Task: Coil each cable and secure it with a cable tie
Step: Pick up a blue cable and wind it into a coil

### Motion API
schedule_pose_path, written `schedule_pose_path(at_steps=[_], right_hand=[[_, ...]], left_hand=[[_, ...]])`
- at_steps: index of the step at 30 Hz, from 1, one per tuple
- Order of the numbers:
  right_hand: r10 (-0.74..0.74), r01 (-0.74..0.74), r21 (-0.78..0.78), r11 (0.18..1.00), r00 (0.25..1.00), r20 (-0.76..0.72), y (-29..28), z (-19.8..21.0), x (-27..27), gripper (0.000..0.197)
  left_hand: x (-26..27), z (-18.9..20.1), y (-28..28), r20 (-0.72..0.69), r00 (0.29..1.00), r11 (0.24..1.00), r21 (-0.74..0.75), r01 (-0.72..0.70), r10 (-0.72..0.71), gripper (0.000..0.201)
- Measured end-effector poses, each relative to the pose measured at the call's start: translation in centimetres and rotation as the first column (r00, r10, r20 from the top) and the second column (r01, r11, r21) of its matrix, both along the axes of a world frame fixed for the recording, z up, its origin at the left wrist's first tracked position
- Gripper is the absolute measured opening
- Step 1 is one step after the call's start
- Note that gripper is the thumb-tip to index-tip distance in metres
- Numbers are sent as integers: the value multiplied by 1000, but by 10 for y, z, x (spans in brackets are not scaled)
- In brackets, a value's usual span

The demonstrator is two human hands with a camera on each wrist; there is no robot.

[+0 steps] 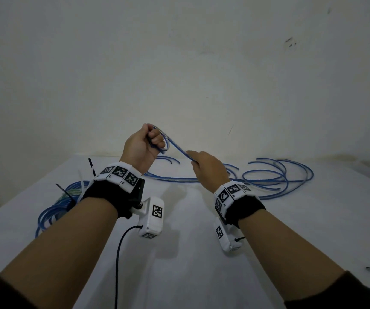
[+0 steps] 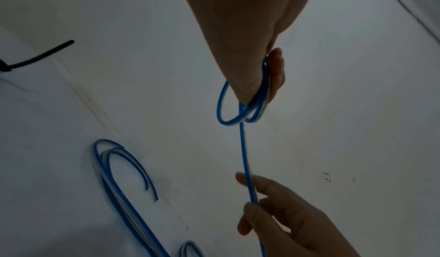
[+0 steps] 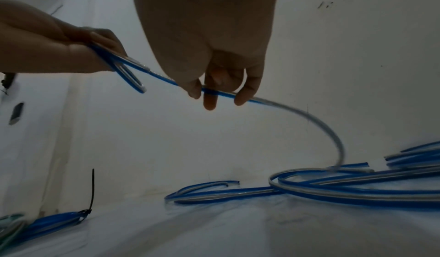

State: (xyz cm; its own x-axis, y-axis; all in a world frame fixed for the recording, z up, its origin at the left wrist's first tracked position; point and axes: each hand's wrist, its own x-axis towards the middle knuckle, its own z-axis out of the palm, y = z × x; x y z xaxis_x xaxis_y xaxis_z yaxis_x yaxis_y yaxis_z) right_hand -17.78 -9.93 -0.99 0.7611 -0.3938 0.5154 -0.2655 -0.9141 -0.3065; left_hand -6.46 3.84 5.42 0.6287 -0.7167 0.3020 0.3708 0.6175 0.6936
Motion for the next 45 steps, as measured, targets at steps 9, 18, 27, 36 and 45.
schedule_pose_path(at_steps=[9,18,27,36,45], right_hand=[[-152,145,112,983,986,61,-14,-3,-8,9],[178,-164,153,974,981,-82,2,2,-9,24],[235,-240,77,968,969,71,1,8,-13,18],[67,-25,-197,980,976,208,-16,1,-13,24],[50,-29,-222,975,995,91,-18,9,-14,22]], left_hand=[[11,-1,-3,-7,982,982,-6,-191,191,37],[-9,-17,-16,671,699,840,210,-501,249,26],[-11,-34,-12,911,399,690,356,-631,-105,24],[-5,-28,-8,895,403,618,430,-658,-193,25],[-10,-21,3,877,343,559,479,-677,-335,34]])
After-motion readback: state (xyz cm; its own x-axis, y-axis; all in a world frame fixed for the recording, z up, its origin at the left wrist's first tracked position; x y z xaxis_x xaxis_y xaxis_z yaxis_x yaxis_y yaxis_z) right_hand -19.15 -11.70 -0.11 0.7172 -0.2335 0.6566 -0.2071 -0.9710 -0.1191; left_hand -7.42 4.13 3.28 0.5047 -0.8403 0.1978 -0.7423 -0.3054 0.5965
